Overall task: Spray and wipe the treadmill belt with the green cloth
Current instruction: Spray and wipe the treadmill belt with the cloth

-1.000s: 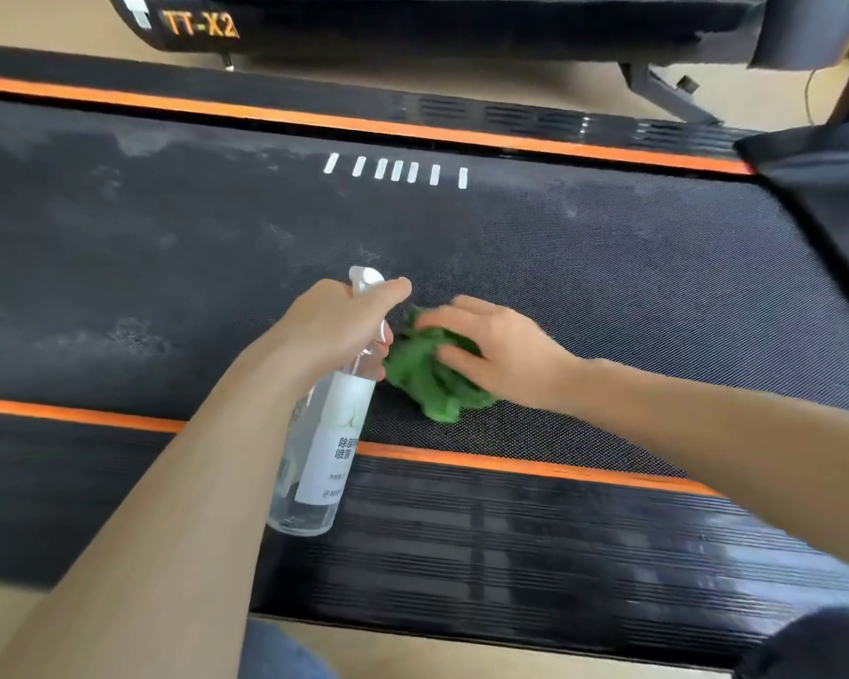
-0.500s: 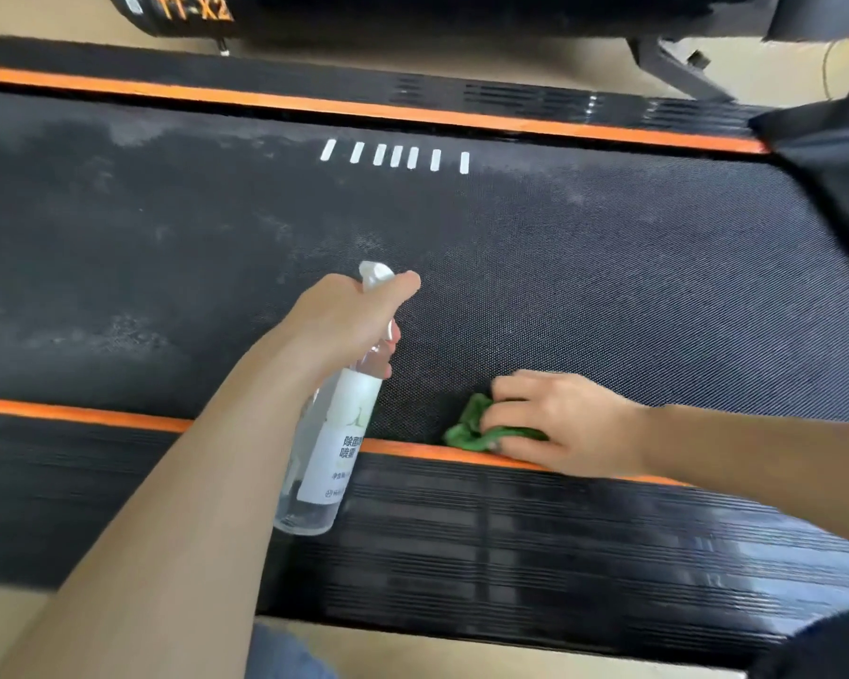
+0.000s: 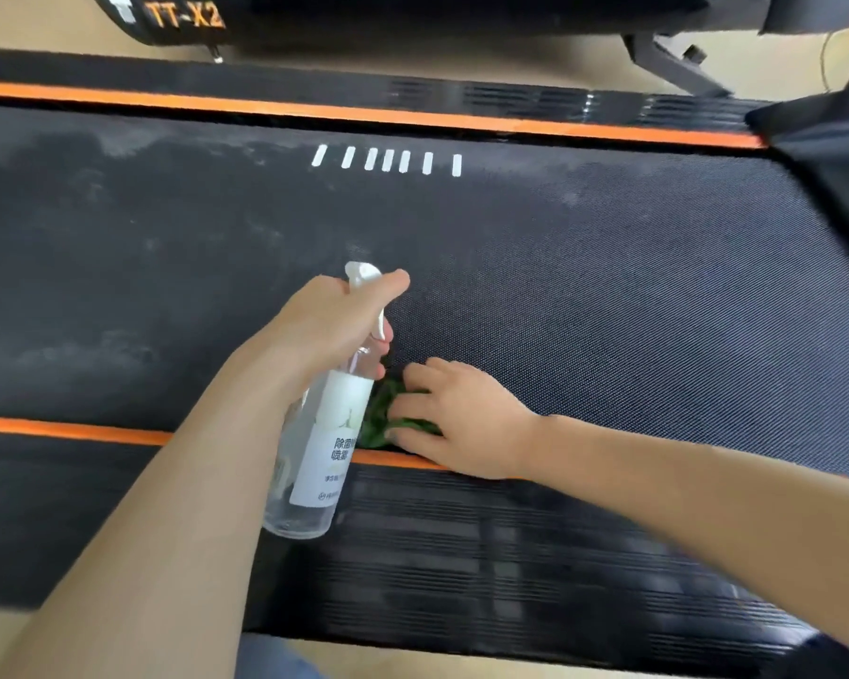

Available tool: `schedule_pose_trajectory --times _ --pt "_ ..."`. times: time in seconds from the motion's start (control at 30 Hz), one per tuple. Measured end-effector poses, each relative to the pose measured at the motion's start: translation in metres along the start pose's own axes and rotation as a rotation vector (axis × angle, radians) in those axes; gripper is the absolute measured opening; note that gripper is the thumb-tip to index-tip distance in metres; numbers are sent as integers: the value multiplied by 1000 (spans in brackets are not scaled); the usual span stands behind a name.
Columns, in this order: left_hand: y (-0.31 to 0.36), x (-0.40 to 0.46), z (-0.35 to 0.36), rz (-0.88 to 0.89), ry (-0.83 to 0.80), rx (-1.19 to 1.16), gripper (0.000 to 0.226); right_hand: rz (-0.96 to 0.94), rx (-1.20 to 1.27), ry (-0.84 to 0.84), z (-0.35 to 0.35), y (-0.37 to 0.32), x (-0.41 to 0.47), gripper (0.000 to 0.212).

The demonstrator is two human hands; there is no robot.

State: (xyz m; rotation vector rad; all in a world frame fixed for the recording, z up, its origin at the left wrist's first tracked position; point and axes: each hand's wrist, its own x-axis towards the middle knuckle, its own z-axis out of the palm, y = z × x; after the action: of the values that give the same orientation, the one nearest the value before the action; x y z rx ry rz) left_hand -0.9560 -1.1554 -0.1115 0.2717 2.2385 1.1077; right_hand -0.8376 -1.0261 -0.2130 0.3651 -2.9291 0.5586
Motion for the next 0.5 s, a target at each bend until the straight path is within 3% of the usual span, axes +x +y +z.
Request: schedule_pose_trajectory --times 0.17,0.33,0.5 --pt "13 6 30 67 -71 54 47 47 -90 -20 -32 35 -67 32" --pt "30 16 42 93 27 191 52 135 -107 56 -32 39 -80 31" --pt "30 15 36 73 13 96 58 147 -100 71 -30 39 -78 30"
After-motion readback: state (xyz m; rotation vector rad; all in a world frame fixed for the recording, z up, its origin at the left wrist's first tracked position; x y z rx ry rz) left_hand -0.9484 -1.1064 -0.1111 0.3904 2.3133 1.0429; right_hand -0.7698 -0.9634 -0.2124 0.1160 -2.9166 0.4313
